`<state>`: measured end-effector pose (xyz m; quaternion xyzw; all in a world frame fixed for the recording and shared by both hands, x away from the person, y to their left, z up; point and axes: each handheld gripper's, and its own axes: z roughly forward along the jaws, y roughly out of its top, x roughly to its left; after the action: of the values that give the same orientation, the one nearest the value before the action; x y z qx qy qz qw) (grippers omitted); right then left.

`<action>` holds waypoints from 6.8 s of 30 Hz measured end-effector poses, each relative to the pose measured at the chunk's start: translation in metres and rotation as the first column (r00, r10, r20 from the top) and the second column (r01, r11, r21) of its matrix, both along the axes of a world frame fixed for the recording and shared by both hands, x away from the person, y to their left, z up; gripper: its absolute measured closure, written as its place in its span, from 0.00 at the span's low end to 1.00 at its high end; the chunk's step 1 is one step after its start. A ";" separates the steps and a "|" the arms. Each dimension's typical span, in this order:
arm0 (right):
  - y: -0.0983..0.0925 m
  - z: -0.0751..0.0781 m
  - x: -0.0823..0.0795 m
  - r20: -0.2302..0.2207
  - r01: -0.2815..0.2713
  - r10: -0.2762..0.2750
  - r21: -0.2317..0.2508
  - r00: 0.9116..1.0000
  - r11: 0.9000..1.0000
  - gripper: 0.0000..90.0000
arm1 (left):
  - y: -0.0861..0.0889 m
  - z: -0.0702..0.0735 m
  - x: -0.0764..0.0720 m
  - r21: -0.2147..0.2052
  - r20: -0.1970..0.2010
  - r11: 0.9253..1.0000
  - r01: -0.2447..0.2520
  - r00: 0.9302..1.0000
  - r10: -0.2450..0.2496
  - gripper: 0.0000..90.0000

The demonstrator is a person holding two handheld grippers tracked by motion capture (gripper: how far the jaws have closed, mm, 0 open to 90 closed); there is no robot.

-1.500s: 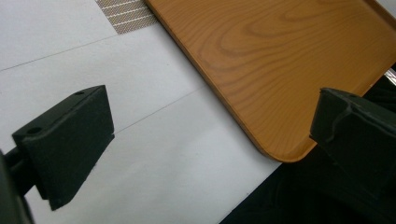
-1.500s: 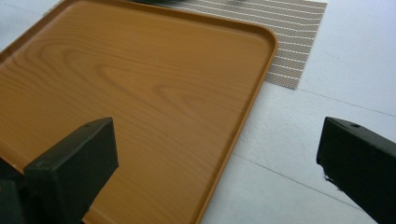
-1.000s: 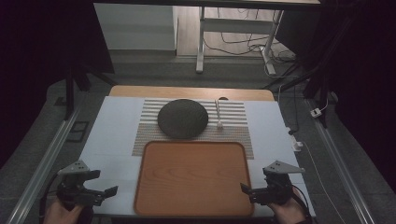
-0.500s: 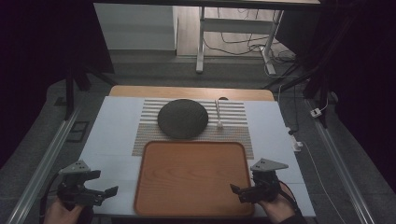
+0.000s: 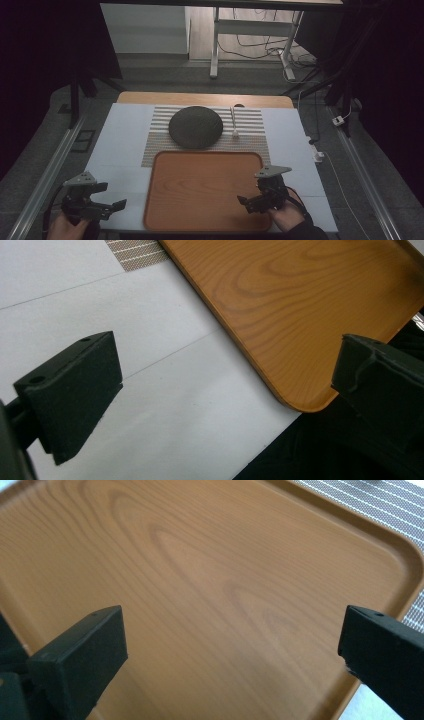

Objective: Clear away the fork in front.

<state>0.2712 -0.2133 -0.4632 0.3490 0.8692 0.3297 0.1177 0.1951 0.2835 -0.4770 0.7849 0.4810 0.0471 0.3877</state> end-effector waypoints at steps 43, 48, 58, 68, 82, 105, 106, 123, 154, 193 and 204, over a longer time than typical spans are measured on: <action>0.045 -0.011 0.085 0.171 -0.027 0.084 -0.313 0.982 0.949 0.00 | 0.001 -0.001 0.002 -0.007 -0.018 1.000 -0.001 1.000 0.001 0.00; 0.048 -0.012 0.098 0.188 -0.008 0.078 -0.343 0.979 0.939 0.00 | 0.001 -0.001 0.002 -0.007 -0.019 1.000 0.002 1.000 -0.002 0.00; 0.052 -0.011 0.119 0.238 0.022 0.077 -0.389 0.968 0.921 0.02 | 0.001 -0.001 0.003 -0.007 -0.025 1.000 0.005 1.000 -0.005 0.00; 0.059 -0.014 0.146 0.273 0.030 0.107 -0.454 0.956 0.890 0.18 | -0.001 -0.002 0.003 -0.002 -0.032 1.000 0.015 0.999 -0.015 0.00; 0.077 -0.039 0.174 0.309 0.011 0.250 -0.649 0.918 0.761 0.50 | -0.002 -0.002 0.004 0.005 -0.037 1.000 0.025 0.999 -0.025 0.00; 0.092 -0.061 0.172 0.286 -0.058 0.499 -0.821 0.818 0.567 0.99 | -0.004 -0.002 0.004 0.022 -0.043 0.999 0.035 0.998 -0.034 0.00; 0.091 -0.059 0.170 0.276 -0.074 0.499 -0.817 0.822 0.572 0.99 | -0.004 -0.002 0.004 0.023 -0.043 0.999 0.036 0.998 -0.035 0.00; 0.074 -0.023 0.145 0.328 -0.084 0.413 -0.689 0.849 0.720 0.99 | -0.004 -0.002 0.003 0.019 -0.033 0.998 0.056 0.998 -0.055 0.00; 0.015 0.027 0.088 0.259 -0.161 0.183 -0.102 0.948 0.982 0.99 | -0.020 0.002 0.015 0.001 0.021 0.987 0.159 0.987 -0.159 0.00; 0.007 0.036 0.012 0.129 -0.397 0.376 0.305 0.918 0.865 1.00 | -0.114 0.018 0.096 0.124 0.075 0.889 0.441 0.889 -0.452 0.00; 0.017 0.033 0.001 0.106 -0.479 0.473 0.338 0.875 0.810 1.00 | -0.149 0.020 0.107 0.223 0.067 0.786 0.576 0.795 -0.602 0.00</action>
<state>0.2724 -0.1964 -0.4299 0.1330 0.8539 0.5025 -0.0262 0.3021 0.1344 -0.4573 0.9243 0.1773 0.0222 0.3372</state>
